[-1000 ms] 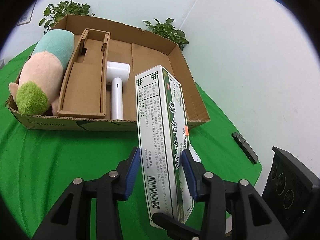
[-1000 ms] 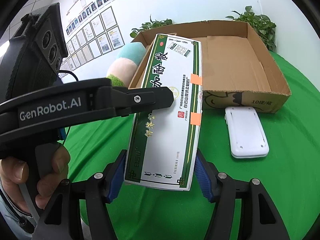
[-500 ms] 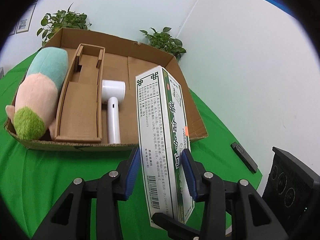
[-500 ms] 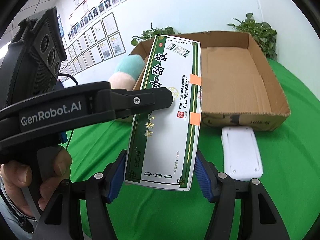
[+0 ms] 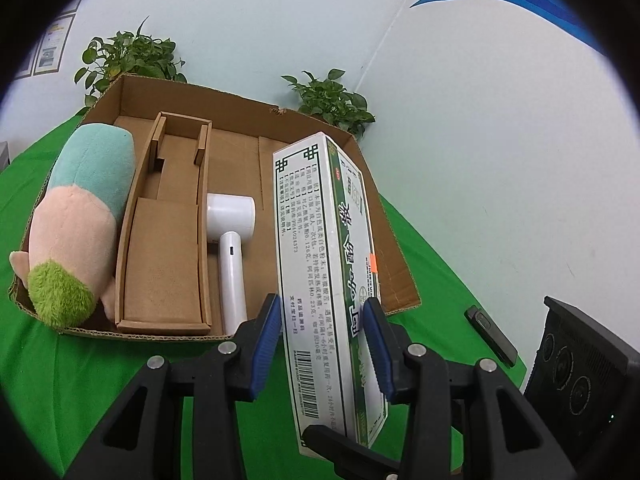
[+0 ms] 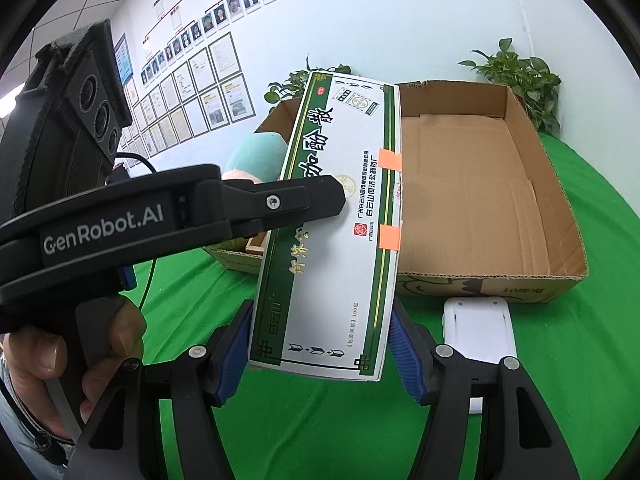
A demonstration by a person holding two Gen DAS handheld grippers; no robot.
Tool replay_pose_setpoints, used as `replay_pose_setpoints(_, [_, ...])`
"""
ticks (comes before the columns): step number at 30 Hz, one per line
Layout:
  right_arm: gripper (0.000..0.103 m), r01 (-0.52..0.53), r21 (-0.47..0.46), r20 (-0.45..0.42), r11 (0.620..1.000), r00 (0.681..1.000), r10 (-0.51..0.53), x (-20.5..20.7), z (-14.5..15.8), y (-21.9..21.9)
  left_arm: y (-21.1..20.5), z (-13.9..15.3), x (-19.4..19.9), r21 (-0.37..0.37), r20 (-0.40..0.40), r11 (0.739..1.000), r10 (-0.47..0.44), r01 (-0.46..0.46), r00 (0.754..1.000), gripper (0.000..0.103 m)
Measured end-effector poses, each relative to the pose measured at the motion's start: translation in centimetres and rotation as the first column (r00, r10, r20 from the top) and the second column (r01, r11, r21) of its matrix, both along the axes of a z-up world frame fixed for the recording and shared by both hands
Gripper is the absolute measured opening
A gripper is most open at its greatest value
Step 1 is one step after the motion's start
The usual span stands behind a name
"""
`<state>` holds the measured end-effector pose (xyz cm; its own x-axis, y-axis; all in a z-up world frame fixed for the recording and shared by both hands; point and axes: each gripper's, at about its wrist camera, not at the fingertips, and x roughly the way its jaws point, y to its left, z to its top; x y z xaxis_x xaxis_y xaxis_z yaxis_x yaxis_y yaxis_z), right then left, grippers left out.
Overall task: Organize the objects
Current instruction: 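Lift the medicine box and carry it over the cardboard box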
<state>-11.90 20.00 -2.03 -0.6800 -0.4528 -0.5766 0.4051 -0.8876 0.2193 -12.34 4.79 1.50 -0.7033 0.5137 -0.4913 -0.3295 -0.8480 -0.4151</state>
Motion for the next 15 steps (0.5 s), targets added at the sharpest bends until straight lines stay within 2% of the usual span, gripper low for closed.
replay_pose_setpoints(8, [0.061,0.009,0.000,-0.024,1.000,1.000,-0.009,-2.2,1.5,0.4,0.5,1.3,-2.1,-0.007,-0.040,1.000,-0.007,0.006,0.999,0.041])
replay_pose_setpoints(15, [0.061,-0.011,-0.007,0.018,1.000,1.000,0.011,-6.3,2.0,0.7,0.4,1.5,-5.0,-0.007,-0.026,1.000,0.004,-0.004,1.000,0.040])
